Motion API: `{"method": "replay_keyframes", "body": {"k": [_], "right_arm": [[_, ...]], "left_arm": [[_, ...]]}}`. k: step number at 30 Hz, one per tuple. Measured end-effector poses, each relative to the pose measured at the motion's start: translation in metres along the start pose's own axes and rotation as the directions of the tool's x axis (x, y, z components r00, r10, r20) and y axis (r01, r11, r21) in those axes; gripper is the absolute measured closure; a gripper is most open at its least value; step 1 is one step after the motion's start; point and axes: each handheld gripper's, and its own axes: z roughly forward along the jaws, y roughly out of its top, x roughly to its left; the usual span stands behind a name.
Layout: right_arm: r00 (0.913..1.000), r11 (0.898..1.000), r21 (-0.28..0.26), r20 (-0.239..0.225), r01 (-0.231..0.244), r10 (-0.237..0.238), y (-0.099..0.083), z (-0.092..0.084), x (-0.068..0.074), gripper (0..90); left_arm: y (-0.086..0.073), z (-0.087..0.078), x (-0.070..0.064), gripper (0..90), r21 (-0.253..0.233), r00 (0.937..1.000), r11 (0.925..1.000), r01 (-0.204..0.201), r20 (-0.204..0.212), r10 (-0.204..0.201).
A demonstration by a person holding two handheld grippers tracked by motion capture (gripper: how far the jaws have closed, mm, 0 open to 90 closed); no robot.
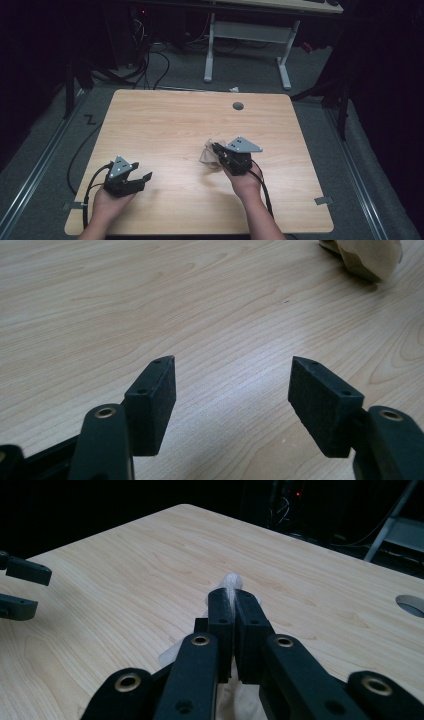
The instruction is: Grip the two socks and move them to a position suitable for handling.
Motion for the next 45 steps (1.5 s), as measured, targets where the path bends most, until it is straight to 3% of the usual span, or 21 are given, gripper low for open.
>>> {"method": "replay_keyframes", "body": {"k": [11,21,27,32,35,45], "right_arm": [[0.9999,0.999,-0.038,-0.012,0.008,-0.009,0.006,-0.009,0.003,87.3],[0.9954,0.998,-0.053,-0.083,0.043,-0.047,0.012,-0.008,0.027,87.3],[0.9826,0.997,-0.052,-0.171,0.064,-0.072,0.014,-0.005,0.053,87.2],[0.9592,0.997,-0.041,-0.272,0.069,-0.078,0.013,-0.003,0.076,87.2],[0.9528,0.996,-0.026,-0.29,0.085,-0.089,0.01,-0.002,0.084,87.2],[0.966,0.997,0.046,-0.253,0.067,-0.053,-0.008,0.002,0.071,87.1]], "left_arm": [[0.0,0.0,0.0,35.9,0.004,1.0,1.0,-0.004,-0.001,0.004],[0.0,0.0,0.001,35.9,0.0,1.0,1.0,-0.002,-0.007,0.002],[0.0,0.0,0.001,36.0,-0.003,1.0,1.0,0.002,-0.009,-0.002],[0.0,-0.001,0.001,36.0,-0.005,0.9999,1.0,0.001,-0.01,-0.001],[0.001,-0.001,0.001,36.0,-0.009,1.0,1.0,0.003,-0.009,-0.003],[0.003,0.0,-0.005,36.1,-0.008,0.9997,0.9997,-0.021,0.009,0.021]]}}
